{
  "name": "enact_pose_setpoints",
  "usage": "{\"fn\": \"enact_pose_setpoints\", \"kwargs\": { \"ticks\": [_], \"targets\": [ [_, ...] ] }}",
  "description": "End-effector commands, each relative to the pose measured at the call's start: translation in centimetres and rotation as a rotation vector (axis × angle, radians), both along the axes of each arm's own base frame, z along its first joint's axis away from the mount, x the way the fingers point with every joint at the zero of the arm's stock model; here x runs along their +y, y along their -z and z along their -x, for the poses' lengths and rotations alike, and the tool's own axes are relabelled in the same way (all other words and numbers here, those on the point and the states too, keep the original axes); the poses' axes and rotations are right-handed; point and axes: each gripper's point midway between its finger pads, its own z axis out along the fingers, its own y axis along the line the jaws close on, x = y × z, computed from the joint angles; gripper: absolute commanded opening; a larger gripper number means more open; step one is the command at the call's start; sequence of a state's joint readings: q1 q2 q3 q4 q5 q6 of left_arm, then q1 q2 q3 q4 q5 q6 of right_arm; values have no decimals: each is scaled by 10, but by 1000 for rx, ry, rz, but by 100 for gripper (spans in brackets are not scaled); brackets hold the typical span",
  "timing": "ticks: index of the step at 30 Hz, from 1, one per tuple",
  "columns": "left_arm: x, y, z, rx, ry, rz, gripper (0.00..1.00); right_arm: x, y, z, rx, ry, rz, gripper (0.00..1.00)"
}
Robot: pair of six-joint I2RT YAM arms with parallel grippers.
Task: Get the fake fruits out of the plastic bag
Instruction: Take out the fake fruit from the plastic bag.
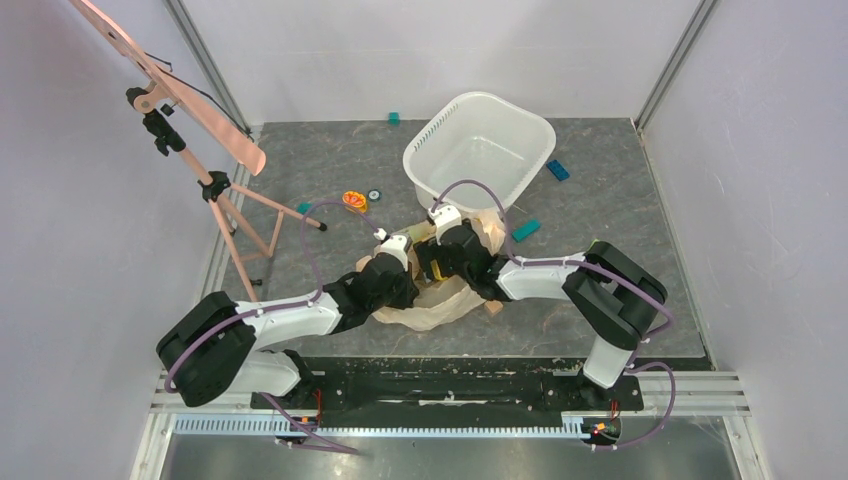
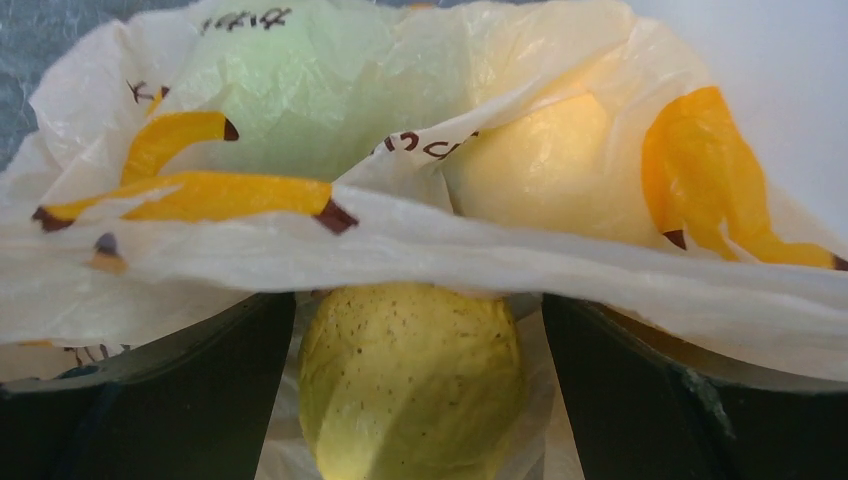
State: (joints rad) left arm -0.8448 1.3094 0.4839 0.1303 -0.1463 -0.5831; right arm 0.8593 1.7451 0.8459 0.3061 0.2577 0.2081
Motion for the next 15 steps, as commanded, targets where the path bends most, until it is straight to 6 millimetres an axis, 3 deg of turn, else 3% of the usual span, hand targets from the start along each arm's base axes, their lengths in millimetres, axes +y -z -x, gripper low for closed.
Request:
{"fn": "enact_pose_setpoints", "kwargs": {
  "ticks": [1, 9, 15],
  "targets": [
    [-9, -11, -6, -52, 28, 26, 2, -2, 6, 16, 28, -46, -34, 98],
    [-7, -9, -5, -48, 20, 28, 2, -11, 15, 35, 66, -74, -49, 98],
    [-8, -9, -4, -44, 21, 31, 2, -23, -1, 36, 9, -50, -63, 81]
  ]
}}
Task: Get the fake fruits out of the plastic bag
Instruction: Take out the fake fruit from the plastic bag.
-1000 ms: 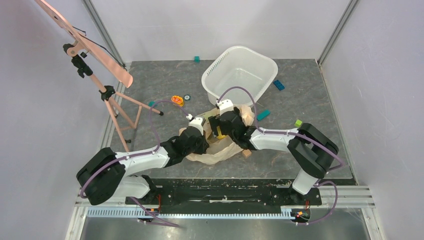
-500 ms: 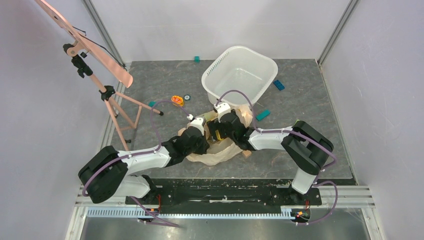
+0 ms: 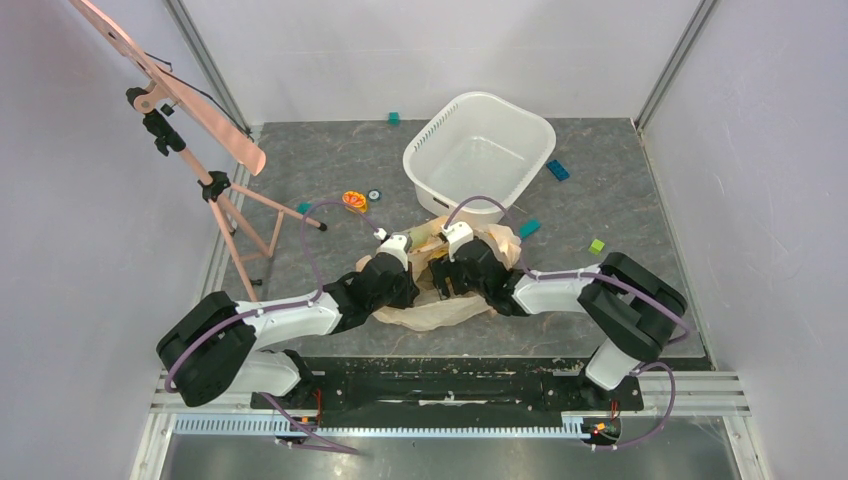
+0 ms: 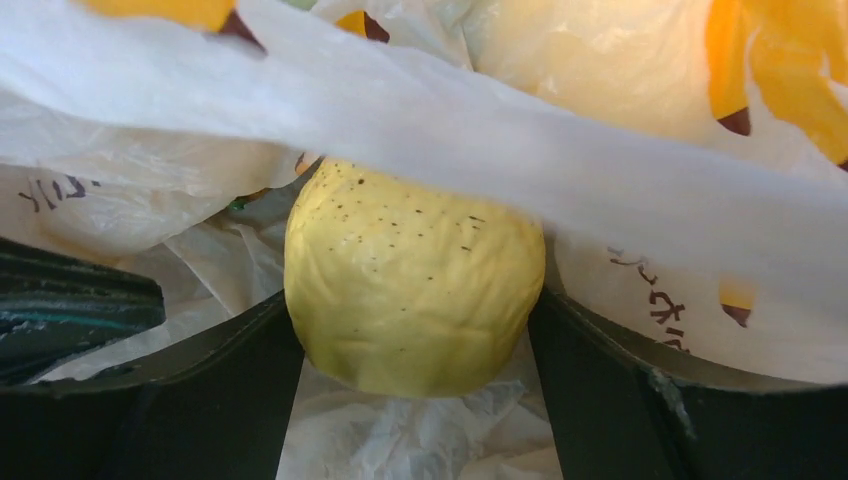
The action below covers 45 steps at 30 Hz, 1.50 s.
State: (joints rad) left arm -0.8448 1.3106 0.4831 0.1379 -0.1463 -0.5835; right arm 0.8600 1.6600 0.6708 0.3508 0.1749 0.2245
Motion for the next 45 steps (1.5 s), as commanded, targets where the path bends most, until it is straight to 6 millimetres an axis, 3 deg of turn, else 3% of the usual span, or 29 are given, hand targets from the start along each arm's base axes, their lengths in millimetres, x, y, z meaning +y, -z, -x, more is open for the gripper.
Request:
{"fn": "enact_pose_setpoints", "kwargs": {
  "ticks": [1, 7, 22, 37, 45],
  "targets": [
    [-7, -9, -3, -40, 22, 28, 2, -2, -30, -5, -78, 15, -59, 80],
    [-7, -9, -3, -38, 22, 31, 2, -10, -53, -3, -141, 24, -88, 70],
    [-6, -8, -1, -31, 20, 32, 2, -12, -84, 9, -169, -17, -155, 66],
    [-12, -17, -6, -41, 24, 39, 2, -4, -138, 65, -152, -262, -314, 64],
    [-11, -20, -7, -41, 17, 39, 2, -10, -174, 80, -163, -294, -368, 64]
  ]
}}
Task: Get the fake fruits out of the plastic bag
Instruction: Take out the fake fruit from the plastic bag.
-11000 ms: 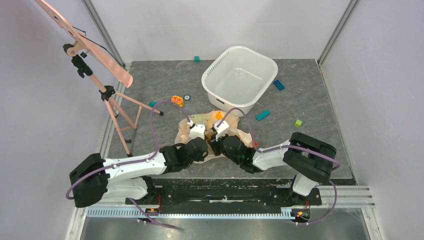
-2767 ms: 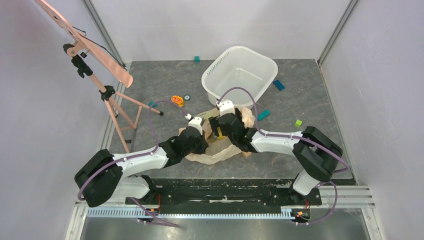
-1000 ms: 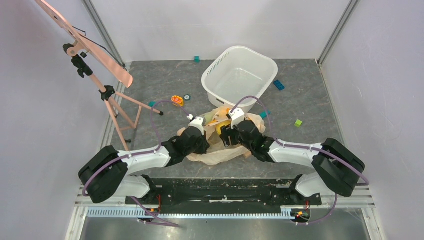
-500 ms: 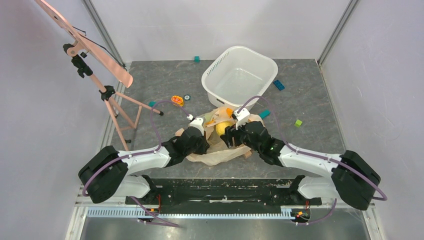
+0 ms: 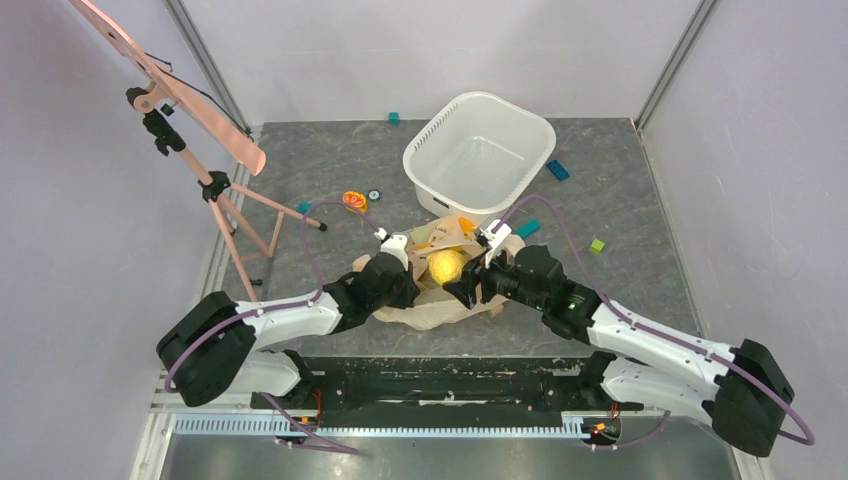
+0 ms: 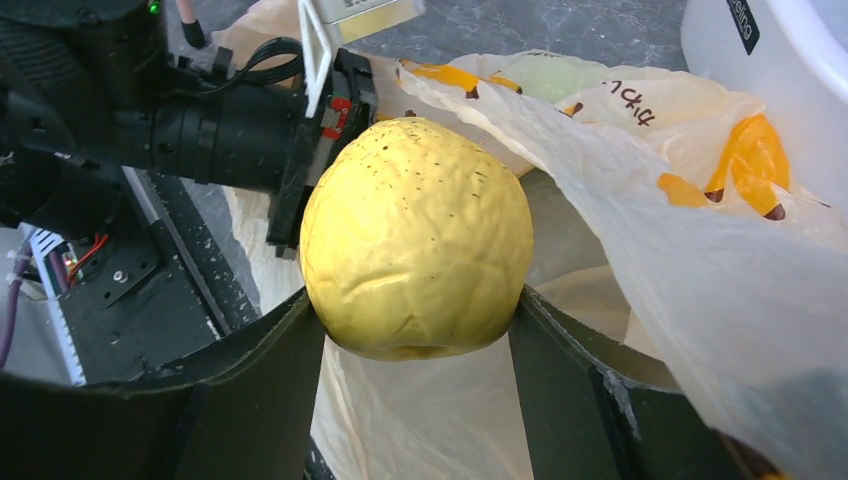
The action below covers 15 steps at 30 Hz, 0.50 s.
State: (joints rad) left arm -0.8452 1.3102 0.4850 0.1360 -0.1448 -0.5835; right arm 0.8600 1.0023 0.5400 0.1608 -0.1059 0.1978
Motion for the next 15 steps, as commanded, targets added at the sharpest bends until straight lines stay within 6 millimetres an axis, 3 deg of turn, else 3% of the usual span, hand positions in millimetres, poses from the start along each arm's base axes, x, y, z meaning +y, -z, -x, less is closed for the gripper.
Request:
{"fn": "enact_pose_setpoints", "kwargs": {
  "ticks": [1, 10, 15],
  "targets": [
    [-10, -19, -7, -42, 15, 35, 2, -1, -35, 9, -24, -28, -58, 63],
    [-7, -19, -6, -40, 4, 29, 2, -5, -77, 19, -7, -19, -162, 61],
    [-8, -22, -6, -43, 4, 38, 2, -1, -81, 15, 13, 11, -232, 61]
  ]
}}
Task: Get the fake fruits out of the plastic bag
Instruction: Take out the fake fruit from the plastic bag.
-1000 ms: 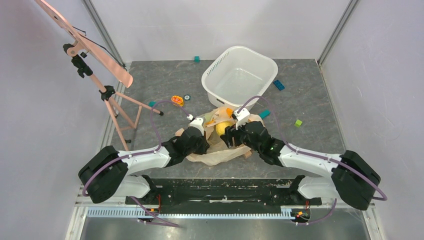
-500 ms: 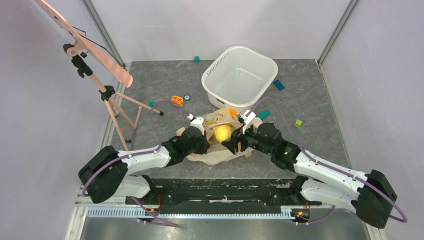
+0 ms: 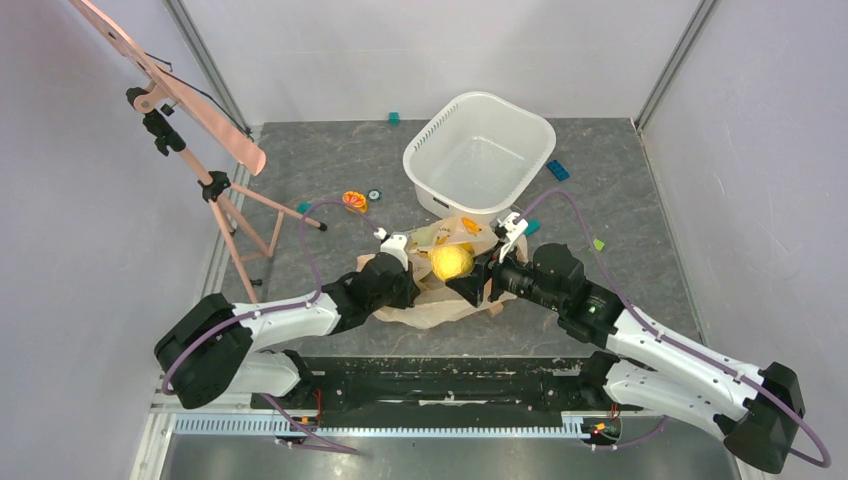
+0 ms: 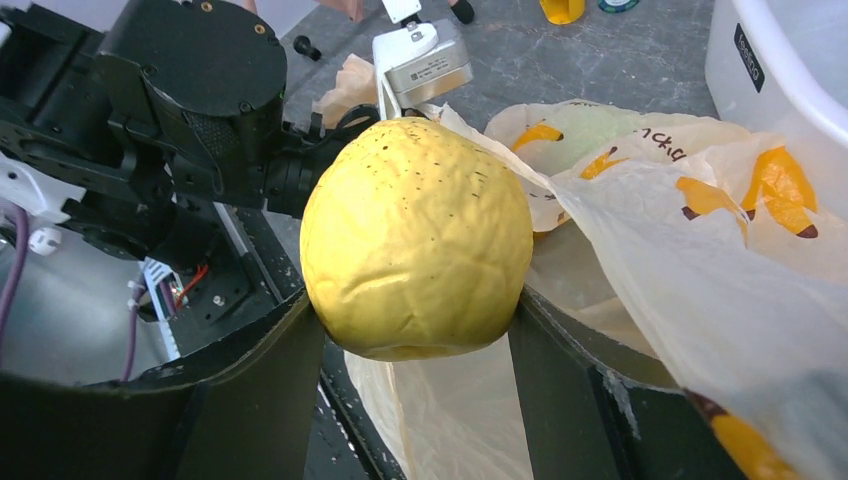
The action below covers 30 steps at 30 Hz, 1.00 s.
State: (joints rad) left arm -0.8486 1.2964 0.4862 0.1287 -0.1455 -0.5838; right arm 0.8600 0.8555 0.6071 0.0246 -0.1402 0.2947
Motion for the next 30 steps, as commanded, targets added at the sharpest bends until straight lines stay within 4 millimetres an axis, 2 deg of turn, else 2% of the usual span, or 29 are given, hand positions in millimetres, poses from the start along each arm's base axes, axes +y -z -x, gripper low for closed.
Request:
{"fn": "enact_pose_setpoints", "kwargs": {
  "ticks": [1, 8, 23, 25, 27, 30],
  "targets": [
    [-7, -19, -7, -38, 0, 31, 2, 8, -34, -5, -21, 19, -132, 61],
    [-1, -16, -5, -38, -9, 19, 2, 20, -72, 13, -38, -99, -232, 62],
    [4, -10, -1, -29, -17, 16, 2, 12, -128, 32, -24, -129, -406, 62],
    [4, -11, -2, -32, -18, 17, 2, 13, -126, 32, -18, -133, -405, 62],
    [3, -13, -1, -32, -16, 24, 2, 17, -116, 30, -3, -135, -388, 62],
    [0, -18, -1, -37, -11, 42, 2, 25, -87, 30, 38, -158, -357, 62]
  ]
}}
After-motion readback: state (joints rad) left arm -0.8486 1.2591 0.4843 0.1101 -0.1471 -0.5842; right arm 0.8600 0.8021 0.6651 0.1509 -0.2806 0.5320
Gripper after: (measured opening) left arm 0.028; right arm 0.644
